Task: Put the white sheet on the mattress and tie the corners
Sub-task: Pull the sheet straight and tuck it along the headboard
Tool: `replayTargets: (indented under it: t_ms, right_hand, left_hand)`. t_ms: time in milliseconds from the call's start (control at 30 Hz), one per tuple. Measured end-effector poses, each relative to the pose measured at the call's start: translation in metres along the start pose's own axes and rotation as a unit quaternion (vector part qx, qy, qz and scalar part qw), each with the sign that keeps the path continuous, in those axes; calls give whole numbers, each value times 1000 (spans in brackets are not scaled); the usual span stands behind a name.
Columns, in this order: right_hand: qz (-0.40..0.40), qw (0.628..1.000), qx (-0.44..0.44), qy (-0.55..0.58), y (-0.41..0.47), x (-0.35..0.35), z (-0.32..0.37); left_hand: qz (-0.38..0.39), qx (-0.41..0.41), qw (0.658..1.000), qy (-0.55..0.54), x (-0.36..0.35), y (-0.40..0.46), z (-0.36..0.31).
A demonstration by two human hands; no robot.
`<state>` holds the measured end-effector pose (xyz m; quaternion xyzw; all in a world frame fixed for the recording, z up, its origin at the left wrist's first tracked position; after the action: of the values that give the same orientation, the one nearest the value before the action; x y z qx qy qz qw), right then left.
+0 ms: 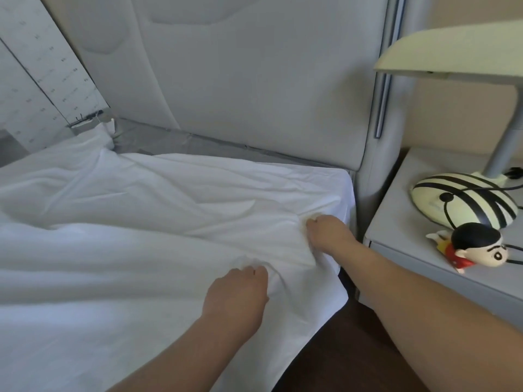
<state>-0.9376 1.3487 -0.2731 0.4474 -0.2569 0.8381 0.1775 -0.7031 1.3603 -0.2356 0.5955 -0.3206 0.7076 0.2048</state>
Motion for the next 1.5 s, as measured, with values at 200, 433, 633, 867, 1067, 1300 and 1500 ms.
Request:
replayTargets:
  t_ms: [200, 433, 633, 867, 1067, 1300, 1500]
  right_hand:
    - [-40, 996, -78, 32, 15, 15, -28]
    - [-188, 966, -65, 164, -47, 9, 12]
    - [-92, 979, 125, 131, -146, -21, 106]
    - [45, 974, 212, 71, -248, -94, 184]
    - [40, 943, 309, -120, -295, -188, 176]
    - [-25, 879, 454, -139, -333, -206, 199]
    - [17, 832, 515, -207, -337, -225, 205]
  left_hand:
    - [-2, -22, 999, -32, 4, -16, 5]
    - [4, -26, 1000, 0, 8, -60, 17]
    - [5, 43, 999, -29, 1, -133, 56]
    - [54, 155, 985, -56, -32, -258, 115]
    - [26, 202, 978, -54, -71, -342, 147]
    - [10, 227, 971, -75, -72, -371, 148]
    - [-16, 250, 959, -134, -85, -397, 163]
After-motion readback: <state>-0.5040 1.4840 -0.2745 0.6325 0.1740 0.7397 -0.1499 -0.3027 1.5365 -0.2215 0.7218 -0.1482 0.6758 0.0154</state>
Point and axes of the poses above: each hand's wrist, its own y-axis towards the middle knuckle, its own x-axis out of the back of the hand, z = x × y, the point moved 3 cm from there along y, towards the middle knuckle, and after that the axes turned 7 degrees about -y, right-handed, at the moved point
